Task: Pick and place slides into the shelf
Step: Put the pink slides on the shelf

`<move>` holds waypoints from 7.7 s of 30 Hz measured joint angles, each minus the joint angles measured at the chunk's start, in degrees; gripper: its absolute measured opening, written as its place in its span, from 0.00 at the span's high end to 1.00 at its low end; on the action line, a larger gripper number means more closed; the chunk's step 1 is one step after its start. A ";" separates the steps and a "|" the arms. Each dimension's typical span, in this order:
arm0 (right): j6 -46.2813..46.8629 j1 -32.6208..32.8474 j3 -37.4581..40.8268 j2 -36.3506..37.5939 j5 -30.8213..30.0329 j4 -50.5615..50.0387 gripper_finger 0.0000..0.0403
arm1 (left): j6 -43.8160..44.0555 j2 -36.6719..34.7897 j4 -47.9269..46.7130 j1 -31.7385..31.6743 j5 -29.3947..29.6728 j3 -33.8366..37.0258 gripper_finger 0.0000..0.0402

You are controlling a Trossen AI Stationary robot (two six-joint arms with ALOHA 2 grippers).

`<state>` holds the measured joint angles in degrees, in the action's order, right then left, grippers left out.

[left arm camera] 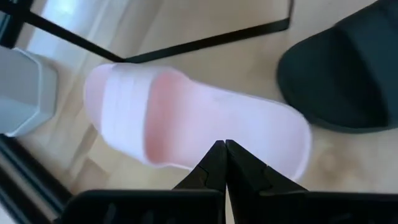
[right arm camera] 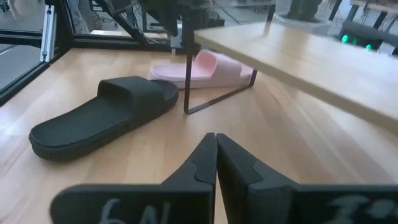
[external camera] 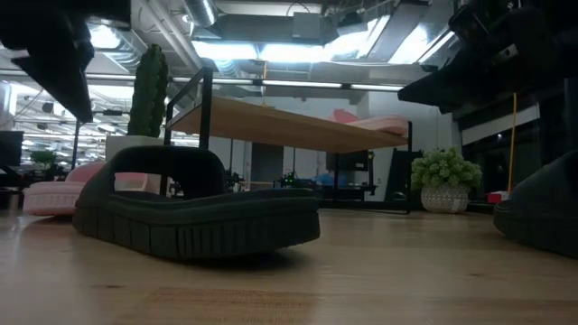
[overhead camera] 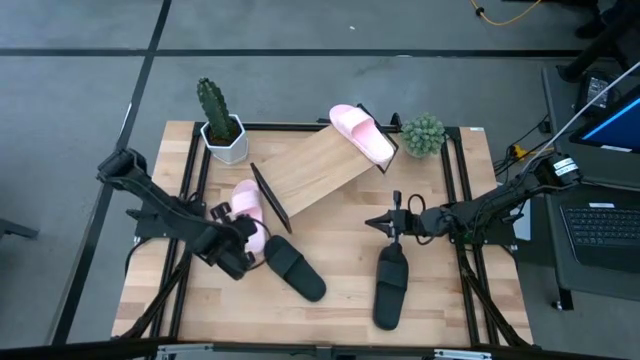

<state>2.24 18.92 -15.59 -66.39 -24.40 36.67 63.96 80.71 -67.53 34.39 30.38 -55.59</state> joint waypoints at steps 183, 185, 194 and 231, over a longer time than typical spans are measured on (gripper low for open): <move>0.24 0.00 -0.02 -2.60 0.02 -0.07 0.96 | -5.60 3.58 1.00 -2.01 12.07 14.92 0.78; 0.24 0.01 -0.02 -2.61 0.02 -0.05 0.96 | -5.60 3.58 1.00 -2.19 12.09 15.39 0.78; 0.11 0.02 -0.02 -2.60 0.00 0.96 0.96 | -5.62 3.58 1.42 -5.74 12.10 16.76 0.78; 0.04 0.02 -0.02 -2.60 0.02 1.26 0.96 | -5.66 3.58 2.79 -6.68 11.62 16.46 0.99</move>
<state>2.28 18.94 -15.62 -68.99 -24.39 37.93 58.30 84.29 -64.74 27.71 41.99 -39.13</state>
